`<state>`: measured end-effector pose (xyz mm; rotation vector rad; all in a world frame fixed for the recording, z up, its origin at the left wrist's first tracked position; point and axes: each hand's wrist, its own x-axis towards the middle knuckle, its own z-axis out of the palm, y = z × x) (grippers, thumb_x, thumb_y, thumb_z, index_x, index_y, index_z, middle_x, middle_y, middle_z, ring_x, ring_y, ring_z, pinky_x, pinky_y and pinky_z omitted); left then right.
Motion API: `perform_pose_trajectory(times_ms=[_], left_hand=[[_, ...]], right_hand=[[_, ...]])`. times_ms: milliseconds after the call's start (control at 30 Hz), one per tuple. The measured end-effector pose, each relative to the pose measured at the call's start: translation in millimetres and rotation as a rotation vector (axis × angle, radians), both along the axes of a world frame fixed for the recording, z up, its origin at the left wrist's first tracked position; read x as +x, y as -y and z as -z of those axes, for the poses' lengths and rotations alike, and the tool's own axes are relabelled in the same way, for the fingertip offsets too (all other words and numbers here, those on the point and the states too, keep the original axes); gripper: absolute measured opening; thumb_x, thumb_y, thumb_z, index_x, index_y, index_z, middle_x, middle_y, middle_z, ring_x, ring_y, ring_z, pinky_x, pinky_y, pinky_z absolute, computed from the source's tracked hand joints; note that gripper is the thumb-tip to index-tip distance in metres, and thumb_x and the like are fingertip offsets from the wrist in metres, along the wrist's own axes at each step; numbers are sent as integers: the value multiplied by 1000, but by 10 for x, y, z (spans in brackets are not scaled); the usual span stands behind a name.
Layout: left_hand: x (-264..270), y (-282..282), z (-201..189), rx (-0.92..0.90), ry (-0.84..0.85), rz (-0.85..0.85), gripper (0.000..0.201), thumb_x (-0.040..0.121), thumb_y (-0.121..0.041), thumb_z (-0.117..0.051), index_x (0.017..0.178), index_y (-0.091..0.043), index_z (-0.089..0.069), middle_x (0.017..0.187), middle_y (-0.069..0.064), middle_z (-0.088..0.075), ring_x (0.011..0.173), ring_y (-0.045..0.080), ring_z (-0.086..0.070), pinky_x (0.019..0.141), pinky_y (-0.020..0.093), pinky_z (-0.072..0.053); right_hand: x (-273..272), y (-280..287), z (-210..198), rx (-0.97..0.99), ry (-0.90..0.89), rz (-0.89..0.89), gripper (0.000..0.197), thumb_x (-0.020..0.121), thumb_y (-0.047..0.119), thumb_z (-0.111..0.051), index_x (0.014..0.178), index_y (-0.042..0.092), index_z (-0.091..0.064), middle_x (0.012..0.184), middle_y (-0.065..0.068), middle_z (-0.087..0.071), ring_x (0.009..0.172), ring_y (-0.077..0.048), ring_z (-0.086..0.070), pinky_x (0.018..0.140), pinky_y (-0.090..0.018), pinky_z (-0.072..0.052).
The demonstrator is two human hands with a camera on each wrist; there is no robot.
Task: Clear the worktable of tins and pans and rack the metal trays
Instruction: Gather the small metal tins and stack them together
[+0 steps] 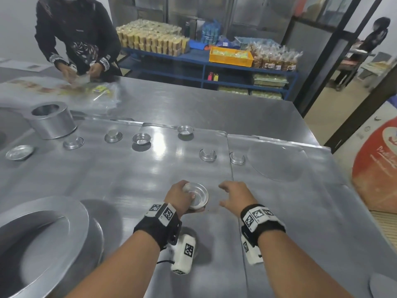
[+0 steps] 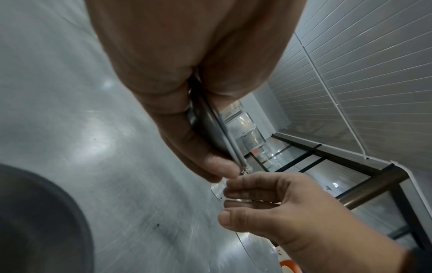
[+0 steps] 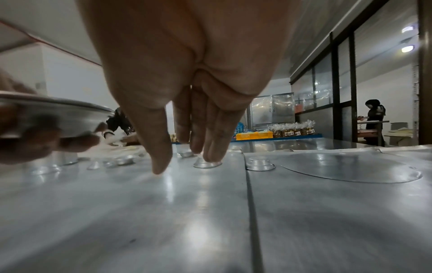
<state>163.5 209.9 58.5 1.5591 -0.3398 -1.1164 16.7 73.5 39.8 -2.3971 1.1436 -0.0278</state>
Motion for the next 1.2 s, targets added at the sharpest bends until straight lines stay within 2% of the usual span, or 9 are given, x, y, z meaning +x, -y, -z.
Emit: perform_pose_trajectory(times_ms=[67, 167, 300, 500, 633, 700, 800, 1033, 1200], left_hand=[[0, 142, 79, 30, 35, -11, 19, 80, 6, -56, 95, -4, -62, 110, 30, -59, 102, 53, -61, 76, 64, -57], [40, 410, 290, 88, 111, -5, 36, 69, -10, -61, 104, -9, -64, 108, 22, -66, 102, 45, -66, 80, 57, -59], [-14, 668, 157, 74, 50, -47, 29, 81, 20, -48, 93, -2, -63, 102, 26, -63, 95, 51, -65, 72, 66, -57], [-10, 1033, 302, 77, -3, -59, 29, 84, 22, -46, 95, -1, -60, 97, 21, -60, 82, 42, -64, 71, 64, -57], [-2, 1130, 405, 77, -1, -82, 26, 88, 19, -45, 98, -1, -60, 95, 19, -59, 76, 38, -66, 69, 56, -61], [0, 1152, 435, 92, 17, -85, 25, 88, 17, -46, 98, -1, -60, 99, 23, -60, 79, 41, -67, 69, 56, -61], [9, 1147, 463, 92, 17, -93, 23, 88, 15, -46, 102, 2, -59, 105, 30, -60, 79, 44, -68, 67, 54, -61], [1, 1004, 454, 97, -2, -114, 22, 90, 14, -48, 104, 2, -59, 109, 27, -59, 88, 45, -67, 69, 57, -61], [-33, 809, 365, 96, -20, -89, 32, 71, 10, -60, 101, -1, -61, 110, 27, -63, 96, 48, -66, 74, 61, -59]], right_hand=[[20, 288, 60, -26, -76, 22, 55, 80, 20, -75, 133, 22, -59, 132, -5, -60, 122, -23, -58, 104, -30, -45], [83, 713, 127, -85, -169, 31, 48, 83, 15, -70, 130, 18, -61, 131, -9, -60, 119, -27, -60, 99, -31, -47], [201, 1268, 186, -170, -256, 38, 32, 88, 7, -58, 119, 9, -65, 117, -16, -66, 109, -31, -64, 90, -33, -53], [473, 2005, 470, -234, -262, 4, 30, 84, 14, -58, 114, 10, -57, 117, -10, -57, 119, -35, -48, 99, -39, -44], [654, 2332, 643, -229, -268, -15, 43, 81, 32, -68, 116, 12, -55, 118, -10, -56, 118, -35, -48, 97, -40, -42], [685, 2392, 673, -198, -304, -20, 55, 80, 39, -73, 123, 12, -52, 123, -11, -53, 122, -35, -44, 99, -42, -42], [662, 2454, 755, -183, -298, 1, 52, 81, 36, -73, 123, 12, -52, 125, -11, -52, 122, -35, -43, 98, -42, -44], [451, 2199, 648, -145, -121, 163, 67, 71, 23, -87, 122, 7, -47, 121, -15, -56, 115, -35, -54, 91, -40, -49], [326, 1809, 386, -150, 25, 205, 67, 72, 17, -86, 124, 7, -46, 124, -16, -56, 111, -35, -56, 90, -39, -48]])
